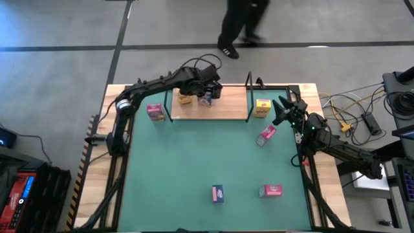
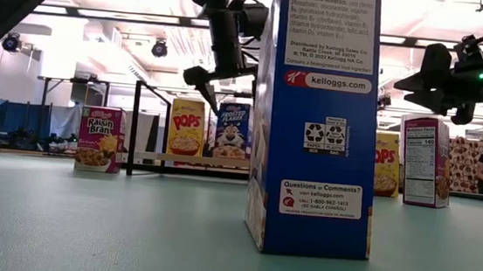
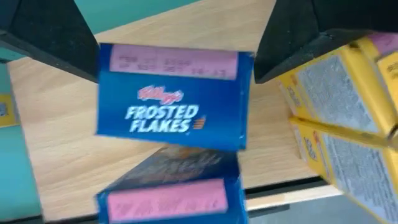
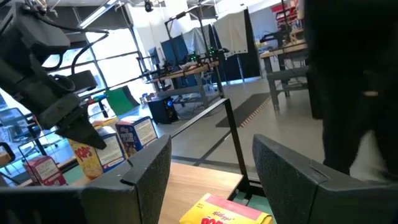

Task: Stack cereal on shelf
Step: Put the left blue cereal box on the shelf aligned with the other blue cereal box

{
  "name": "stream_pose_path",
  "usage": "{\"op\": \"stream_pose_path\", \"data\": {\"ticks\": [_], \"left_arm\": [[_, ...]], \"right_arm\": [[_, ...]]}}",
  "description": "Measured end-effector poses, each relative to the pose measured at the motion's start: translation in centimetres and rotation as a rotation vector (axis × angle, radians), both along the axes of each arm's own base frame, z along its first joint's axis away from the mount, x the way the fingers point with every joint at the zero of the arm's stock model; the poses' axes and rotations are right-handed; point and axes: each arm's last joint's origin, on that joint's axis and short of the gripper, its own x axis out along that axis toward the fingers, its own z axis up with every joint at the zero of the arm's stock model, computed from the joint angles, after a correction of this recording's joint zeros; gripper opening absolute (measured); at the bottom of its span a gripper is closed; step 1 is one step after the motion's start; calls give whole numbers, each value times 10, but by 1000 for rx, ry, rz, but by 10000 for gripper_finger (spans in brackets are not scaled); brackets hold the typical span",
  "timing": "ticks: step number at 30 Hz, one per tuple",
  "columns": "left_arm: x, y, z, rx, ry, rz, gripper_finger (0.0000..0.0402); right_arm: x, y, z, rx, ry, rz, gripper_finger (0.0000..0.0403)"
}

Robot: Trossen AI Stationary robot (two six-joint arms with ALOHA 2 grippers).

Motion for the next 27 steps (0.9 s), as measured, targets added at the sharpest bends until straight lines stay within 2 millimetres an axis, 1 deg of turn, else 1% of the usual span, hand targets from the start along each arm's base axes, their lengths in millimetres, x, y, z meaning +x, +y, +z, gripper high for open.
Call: {"op": "stream_pose_path", "data": {"ticks": [2, 8, 11, 13, 16, 22, 27], "left_arm": [[4, 2, 1, -2, 6, 2, 398], [17, 8, 2, -39, 53, 35, 397], [23, 11, 1, -69, 89, 73, 396], [27, 13, -6, -74, 93, 86, 396], [26, 15, -15, -81, 86, 90, 396], [24, 15, -8, -68, 67, 112, 396], [24, 17, -4, -6, 60, 167, 396]], "right_arm": [[0, 0, 0, 0, 0, 0, 215], [0, 0, 0, 0, 0, 0, 215], [0, 0, 0, 0, 0, 0, 215], [0, 0, 0, 0, 0, 0, 215], [0, 0, 0, 0, -1, 0, 215], [0, 0, 0, 0, 0, 0, 215], [0, 0, 0, 0, -1, 0, 215]]}}
